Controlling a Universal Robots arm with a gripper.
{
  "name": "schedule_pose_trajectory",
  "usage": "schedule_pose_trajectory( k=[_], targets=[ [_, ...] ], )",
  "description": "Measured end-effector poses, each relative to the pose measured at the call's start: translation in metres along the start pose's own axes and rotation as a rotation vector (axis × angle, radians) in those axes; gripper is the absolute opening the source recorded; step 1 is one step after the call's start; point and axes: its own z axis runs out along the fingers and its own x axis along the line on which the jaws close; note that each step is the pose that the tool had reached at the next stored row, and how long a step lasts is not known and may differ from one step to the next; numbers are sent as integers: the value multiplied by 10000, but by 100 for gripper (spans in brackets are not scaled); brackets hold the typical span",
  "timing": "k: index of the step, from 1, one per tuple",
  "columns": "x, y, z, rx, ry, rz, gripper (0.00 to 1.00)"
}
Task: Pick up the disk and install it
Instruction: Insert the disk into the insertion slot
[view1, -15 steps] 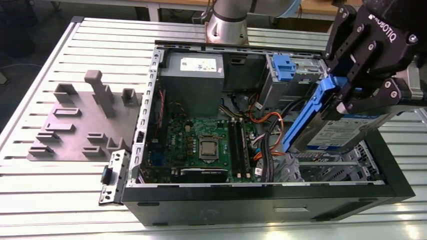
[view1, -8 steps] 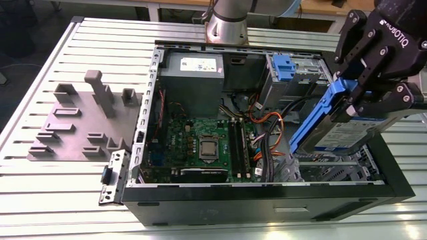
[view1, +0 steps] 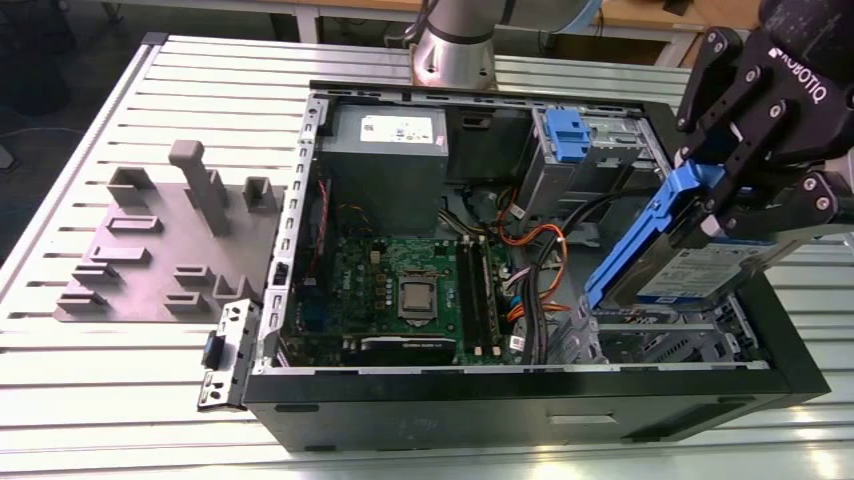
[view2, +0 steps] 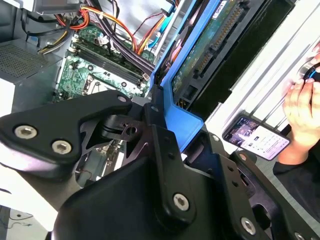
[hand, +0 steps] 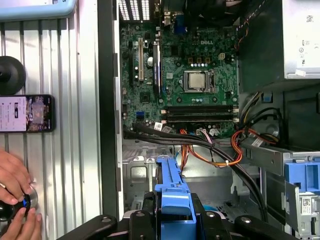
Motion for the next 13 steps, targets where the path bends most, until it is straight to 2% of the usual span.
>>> schedule_pose_trajectory(
  k=[13],
  targets=[
    [-1, -58, 68, 0, 0, 1, 37]
  ],
)
